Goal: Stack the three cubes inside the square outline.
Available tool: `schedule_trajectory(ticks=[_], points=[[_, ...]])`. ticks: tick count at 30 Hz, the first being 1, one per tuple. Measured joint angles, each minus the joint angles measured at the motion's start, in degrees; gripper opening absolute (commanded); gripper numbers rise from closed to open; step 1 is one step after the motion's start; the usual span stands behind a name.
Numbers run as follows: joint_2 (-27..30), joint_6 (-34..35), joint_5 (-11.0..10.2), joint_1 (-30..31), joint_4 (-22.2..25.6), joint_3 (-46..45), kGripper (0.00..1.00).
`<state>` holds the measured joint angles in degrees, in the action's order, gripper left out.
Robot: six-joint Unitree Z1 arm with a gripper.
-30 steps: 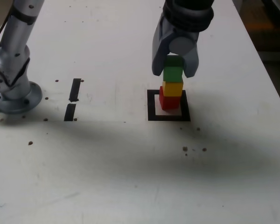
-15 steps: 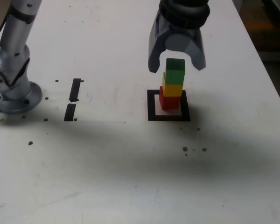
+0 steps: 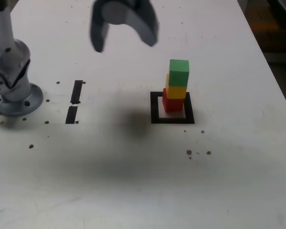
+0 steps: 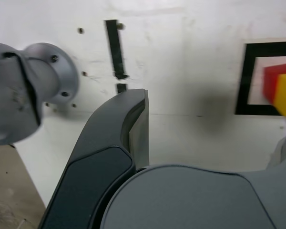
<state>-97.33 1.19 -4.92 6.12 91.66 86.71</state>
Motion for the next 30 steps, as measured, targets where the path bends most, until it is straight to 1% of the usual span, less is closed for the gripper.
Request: schedule_trajectory(ticks=[4, 7, 9, 12, 15, 19, 22, 25, 30], points=[[5.65, -0.65, -0.01, -0.11, -2.66, -8.14, 1.0], [5.02, -0.98, 1.55, -0.59, -6.27, -14.19, 1.0], [4.44, -1.15, 2.61, -0.75, -9.78, -18.39, 1.0], [5.75, -1.23, 4.29, -0.76, -14.91, -24.36, 1.0], [6.29, -1.67, 5.05, -0.81, -19.11, -30.64, 1.0], [7.8, -2.56, 5.05, -1.48, -21.24, -37.37, 1.0], [8.77, -2.78, 4.85, -2.01, -21.62, -37.52, 1.0], [9.34, -2.94, 4.81, -2.57, -22.31, -39.65, 1.0], [9.86, -3.49, 5.07, -2.96, -24.8, -41.09, 1.0]])
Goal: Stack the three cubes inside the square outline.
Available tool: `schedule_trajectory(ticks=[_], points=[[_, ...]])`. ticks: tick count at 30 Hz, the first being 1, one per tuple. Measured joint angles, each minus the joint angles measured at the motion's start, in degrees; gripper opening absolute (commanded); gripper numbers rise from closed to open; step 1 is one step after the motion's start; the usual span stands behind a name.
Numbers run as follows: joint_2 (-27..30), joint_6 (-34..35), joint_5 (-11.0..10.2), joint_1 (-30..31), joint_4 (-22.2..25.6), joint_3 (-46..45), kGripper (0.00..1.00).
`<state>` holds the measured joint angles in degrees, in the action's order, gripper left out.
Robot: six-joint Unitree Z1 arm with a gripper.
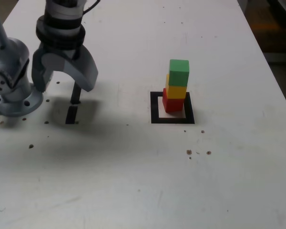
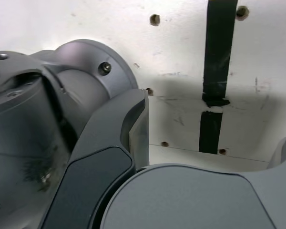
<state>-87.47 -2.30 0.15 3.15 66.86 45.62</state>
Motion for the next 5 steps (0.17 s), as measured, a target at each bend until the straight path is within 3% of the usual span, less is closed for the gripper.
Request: schedule_trajectory(ticks=[5], points=[[0.0, -0.84, 0.02, -0.83, -2.37, -2.77, 1.0]])
